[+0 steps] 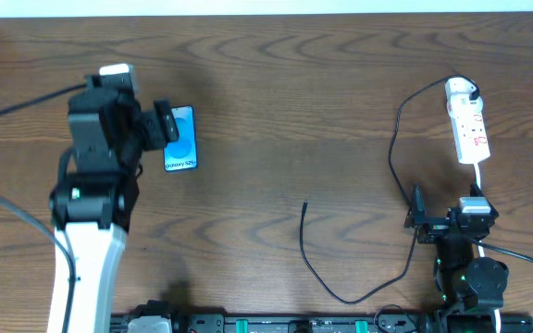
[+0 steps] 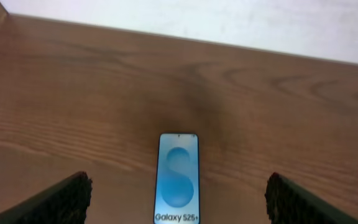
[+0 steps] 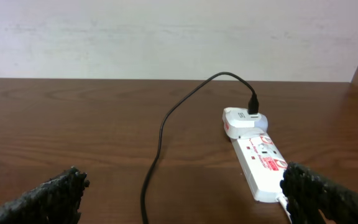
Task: Plug charger to phone and switch on socket
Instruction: 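Move the left gripper forward and down over the blue phone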
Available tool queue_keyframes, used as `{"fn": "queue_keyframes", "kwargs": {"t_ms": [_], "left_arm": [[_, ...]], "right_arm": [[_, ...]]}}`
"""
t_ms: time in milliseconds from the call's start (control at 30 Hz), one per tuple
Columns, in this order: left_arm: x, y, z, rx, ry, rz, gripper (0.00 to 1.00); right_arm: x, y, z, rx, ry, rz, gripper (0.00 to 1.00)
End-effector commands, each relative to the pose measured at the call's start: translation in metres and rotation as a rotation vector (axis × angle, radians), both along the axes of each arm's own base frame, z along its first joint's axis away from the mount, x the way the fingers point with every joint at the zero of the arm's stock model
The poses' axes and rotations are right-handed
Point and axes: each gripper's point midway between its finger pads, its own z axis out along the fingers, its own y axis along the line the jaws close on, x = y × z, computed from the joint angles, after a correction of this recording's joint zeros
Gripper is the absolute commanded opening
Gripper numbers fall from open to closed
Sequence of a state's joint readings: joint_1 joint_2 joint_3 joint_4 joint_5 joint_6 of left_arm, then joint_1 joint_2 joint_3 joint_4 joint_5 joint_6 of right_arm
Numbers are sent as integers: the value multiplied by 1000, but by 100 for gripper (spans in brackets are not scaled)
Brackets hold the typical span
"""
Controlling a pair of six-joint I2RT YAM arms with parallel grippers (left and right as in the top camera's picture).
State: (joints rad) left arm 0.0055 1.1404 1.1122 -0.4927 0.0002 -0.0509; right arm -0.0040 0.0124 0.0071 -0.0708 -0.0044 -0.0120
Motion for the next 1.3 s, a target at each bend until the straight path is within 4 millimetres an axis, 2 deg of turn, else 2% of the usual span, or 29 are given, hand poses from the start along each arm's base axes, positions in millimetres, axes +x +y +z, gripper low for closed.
{"fn": "queue_keyframes", "kwargs": {"t_ms": [0, 400, 600, 967, 1267], "left_arm": [[16, 3, 3, 12, 48, 5, 89], [58, 3, -45, 13, 311, 0, 89], [72, 4, -73, 13, 409, 0, 89], [77, 4, -125, 29, 545, -22, 89], [83, 4, -146, 26, 635, -23, 89]], "right_arm": [[0, 2, 0, -11, 0, 12, 99], [0, 2, 0, -11, 0, 12, 99], [0, 2, 0, -11, 0, 12, 99], [0, 2, 0, -11, 0, 12, 99], [0, 2, 0, -11, 0, 12, 99]]}}
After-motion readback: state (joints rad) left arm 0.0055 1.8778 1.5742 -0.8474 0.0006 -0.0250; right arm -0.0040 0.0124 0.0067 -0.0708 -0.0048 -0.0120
